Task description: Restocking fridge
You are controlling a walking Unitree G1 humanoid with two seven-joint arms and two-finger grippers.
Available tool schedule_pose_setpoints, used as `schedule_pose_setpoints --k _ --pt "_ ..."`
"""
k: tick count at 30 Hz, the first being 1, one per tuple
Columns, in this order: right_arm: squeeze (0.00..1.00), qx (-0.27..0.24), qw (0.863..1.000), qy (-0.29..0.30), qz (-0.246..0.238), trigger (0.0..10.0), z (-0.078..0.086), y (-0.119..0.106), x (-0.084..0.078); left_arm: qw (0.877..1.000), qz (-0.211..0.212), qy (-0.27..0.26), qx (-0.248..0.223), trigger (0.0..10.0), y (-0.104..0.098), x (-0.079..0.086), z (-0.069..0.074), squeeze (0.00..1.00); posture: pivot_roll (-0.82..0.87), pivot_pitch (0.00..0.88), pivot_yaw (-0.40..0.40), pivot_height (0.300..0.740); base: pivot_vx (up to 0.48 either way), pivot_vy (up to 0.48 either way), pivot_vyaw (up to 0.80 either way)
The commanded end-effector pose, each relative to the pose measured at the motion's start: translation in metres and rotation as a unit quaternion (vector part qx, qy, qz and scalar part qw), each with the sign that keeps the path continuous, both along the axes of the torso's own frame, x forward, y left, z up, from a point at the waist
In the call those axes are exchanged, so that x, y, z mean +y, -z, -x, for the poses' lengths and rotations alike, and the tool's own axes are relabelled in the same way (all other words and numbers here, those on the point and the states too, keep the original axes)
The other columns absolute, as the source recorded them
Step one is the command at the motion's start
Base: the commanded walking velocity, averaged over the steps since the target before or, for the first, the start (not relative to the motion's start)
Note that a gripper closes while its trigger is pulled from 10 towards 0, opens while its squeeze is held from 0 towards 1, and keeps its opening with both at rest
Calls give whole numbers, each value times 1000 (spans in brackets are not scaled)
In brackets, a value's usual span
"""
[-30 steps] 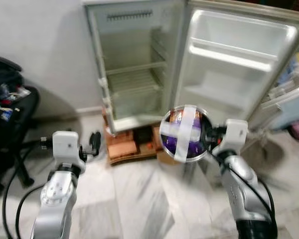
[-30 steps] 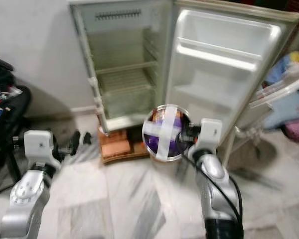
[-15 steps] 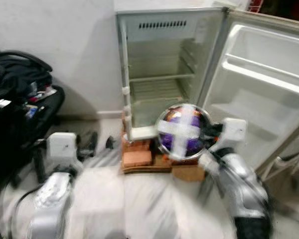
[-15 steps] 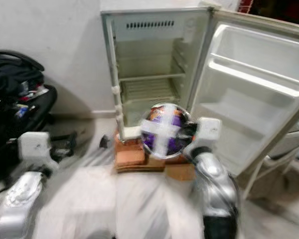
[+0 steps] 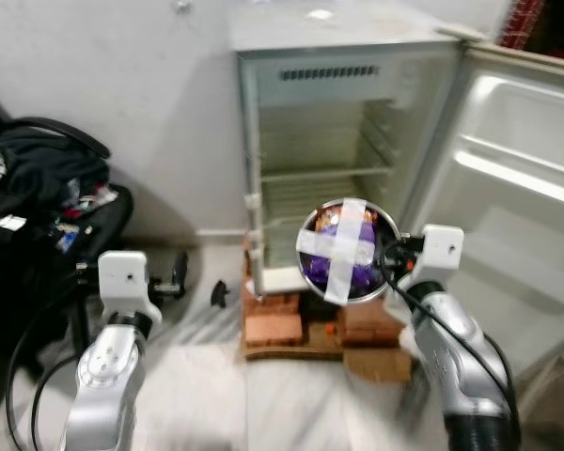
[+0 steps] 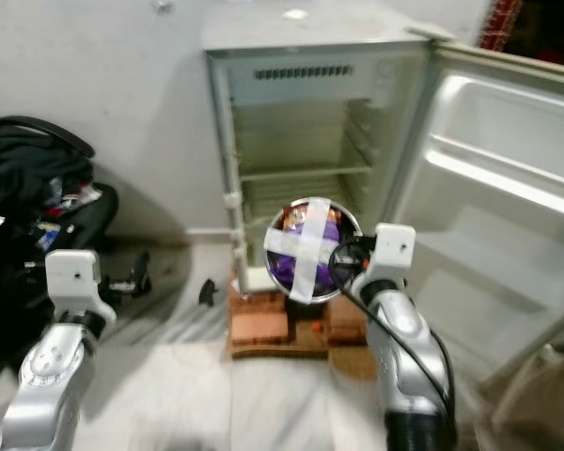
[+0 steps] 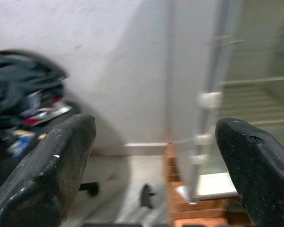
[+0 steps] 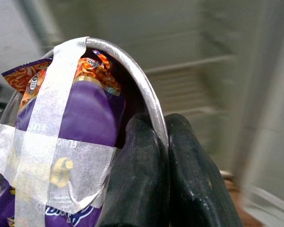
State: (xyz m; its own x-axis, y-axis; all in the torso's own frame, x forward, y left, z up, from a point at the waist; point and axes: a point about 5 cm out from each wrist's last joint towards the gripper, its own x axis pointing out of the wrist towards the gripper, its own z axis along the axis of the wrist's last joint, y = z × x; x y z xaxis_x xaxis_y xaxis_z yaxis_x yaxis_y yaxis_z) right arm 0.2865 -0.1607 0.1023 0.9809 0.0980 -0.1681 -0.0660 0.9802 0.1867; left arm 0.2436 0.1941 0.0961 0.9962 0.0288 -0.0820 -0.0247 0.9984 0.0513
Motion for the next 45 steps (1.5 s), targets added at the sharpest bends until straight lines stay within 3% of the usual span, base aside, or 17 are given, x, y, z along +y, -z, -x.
schedule_pose_setpoints --k 1,7,22,27,45 --pt "0 -13 1000 -7 1 10000 -3 -6 2 1000 -1 -2 -8 10000 -4 0 -3 0 91 0 -31 740 334 345 0" --pt "0 -13 1000 -3 2 10000 -3 -6 1 1000 -2 0 -10 10000 -4 -1 -3 0 93 0 -31 740 386 201 0" --pt "0 -15 999 36 16 10000 -8 -6 -8 1000 0 16 0 10000 -1 4 -6 0 101 0 -33 740 52 0 0" --pt "0 -6 998 58 14 10000 -11 -4 -13 1000 4 20 -1 10000 -1 2 -4 0 102 0 -34 740 399 0 0" --pt "0 -2 999 39 13 10000 -11 -1 -7 1000 14 23 1 10000 0 -3 -2 0 99 0 -33 740 416 0 0"
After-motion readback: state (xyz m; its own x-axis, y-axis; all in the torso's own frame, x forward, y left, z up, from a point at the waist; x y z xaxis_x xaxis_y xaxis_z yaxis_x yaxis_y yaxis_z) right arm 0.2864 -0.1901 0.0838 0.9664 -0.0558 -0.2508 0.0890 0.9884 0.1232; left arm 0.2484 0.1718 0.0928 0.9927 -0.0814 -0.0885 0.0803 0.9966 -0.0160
